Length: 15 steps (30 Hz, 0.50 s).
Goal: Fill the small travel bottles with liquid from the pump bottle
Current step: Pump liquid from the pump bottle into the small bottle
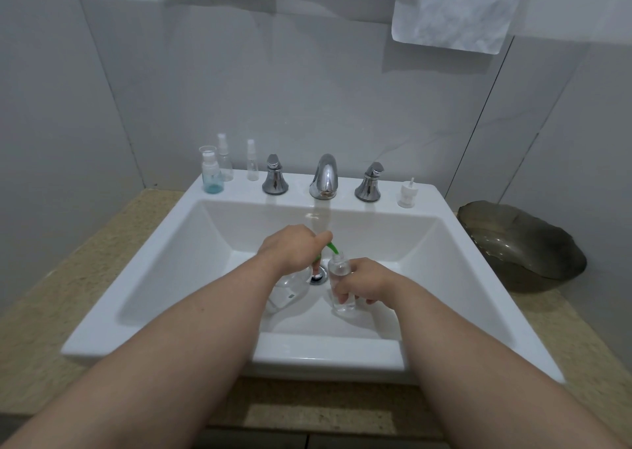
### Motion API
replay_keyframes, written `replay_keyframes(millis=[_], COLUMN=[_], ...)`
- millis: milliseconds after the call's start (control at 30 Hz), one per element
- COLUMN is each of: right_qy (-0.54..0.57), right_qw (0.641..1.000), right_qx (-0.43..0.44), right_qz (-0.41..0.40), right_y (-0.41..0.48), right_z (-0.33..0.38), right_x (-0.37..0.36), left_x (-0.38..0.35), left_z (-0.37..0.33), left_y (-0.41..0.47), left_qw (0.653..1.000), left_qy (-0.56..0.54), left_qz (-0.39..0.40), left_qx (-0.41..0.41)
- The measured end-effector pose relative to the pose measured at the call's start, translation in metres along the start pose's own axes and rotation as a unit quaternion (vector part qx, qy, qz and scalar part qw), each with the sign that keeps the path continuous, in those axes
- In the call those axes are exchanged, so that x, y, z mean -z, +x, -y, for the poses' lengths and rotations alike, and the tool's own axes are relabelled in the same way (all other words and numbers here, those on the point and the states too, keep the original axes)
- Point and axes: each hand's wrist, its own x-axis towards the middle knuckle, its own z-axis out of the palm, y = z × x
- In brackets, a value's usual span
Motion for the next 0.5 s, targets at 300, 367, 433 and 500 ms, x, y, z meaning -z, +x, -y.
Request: replay_keyframes(millis=[300,367,433,500], right_qy=[-0.002,0.001,0.003,0.002], right_qw=[1.0,1.0,1.0,1.0], right_qx=[-0.004,-0.003,-0.001,-0.001], right_qz=[0.003,0.005,0.006,0.004], right_y=[-0.0016,-0.0021,-0.0023,-0.0024], right_z=[0.0016,0.002,0.0017,0.0013], right_x=[0.0003,0.0002,0.0004,0.0006], left_x=[0.0019,0.0021,0.002,0.0022], left_z=[-0.0033,-0.0031,-0.0033,-0.0039], left_y=[-0.0058,-0.0061,-0.006,-0.0057], left_qw=[1.0,1.0,1.0,1.0], left_qy=[-0.016,-0.014,-0.014,-0.011], left_qz=[-0.003,-0.001,0.002,0.005], left_qx=[0.009,0.007,0.001,-0.004])
